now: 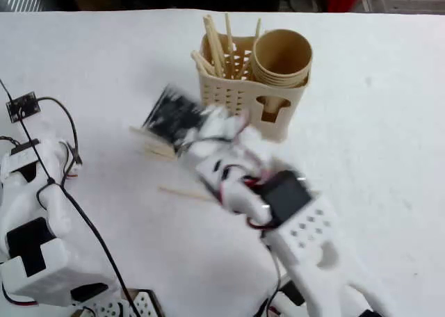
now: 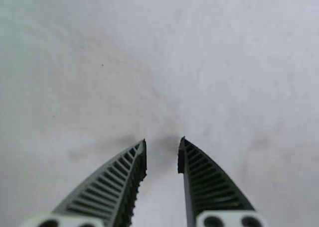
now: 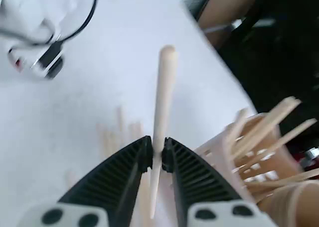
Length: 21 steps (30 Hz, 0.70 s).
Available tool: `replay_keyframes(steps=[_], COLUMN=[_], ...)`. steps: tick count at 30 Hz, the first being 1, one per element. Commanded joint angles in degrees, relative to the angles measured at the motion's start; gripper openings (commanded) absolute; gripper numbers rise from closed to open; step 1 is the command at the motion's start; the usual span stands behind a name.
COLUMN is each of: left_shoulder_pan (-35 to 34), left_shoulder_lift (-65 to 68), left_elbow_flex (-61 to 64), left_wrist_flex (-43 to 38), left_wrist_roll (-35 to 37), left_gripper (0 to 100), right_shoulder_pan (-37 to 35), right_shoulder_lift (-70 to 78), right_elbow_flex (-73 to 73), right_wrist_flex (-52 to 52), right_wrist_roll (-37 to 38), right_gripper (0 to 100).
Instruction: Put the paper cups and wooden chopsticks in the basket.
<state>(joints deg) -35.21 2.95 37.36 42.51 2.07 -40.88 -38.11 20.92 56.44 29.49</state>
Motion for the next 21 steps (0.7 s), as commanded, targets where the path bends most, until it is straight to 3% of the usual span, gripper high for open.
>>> replay_keyframes(steps=[1, 8, 14, 21], left_shoulder_pan=[0.75, 0.75, 0.75, 0.75], left_shoulder_lift=[-0.31, -0.31, -0.31, -0.31], left_elbow_flex=[-0.26, -0.26, -0.26, -0.26], left_wrist_flex=[-1.05, -1.05, -1.05, -1.05], left_wrist_roll=[0.62, 0.62, 0.62, 0.62], left_gripper=[12, 12, 12, 12], right_shoulder_pan=[5.58, 9.89, 14.20, 16.40], right_shoulder_lift=[-0.31, 9.45, 15.16, 18.15], right_elbow_flex=[-13.36, -15.30, -14.86, -14.95], right_wrist_flex=[-12.53, -39.16, -38.20, -29.41], right_wrist_roll=[-0.35, -0.18, -0.26, -0.26], right_gripper=[3.8, 3.9, 4.2, 4.2])
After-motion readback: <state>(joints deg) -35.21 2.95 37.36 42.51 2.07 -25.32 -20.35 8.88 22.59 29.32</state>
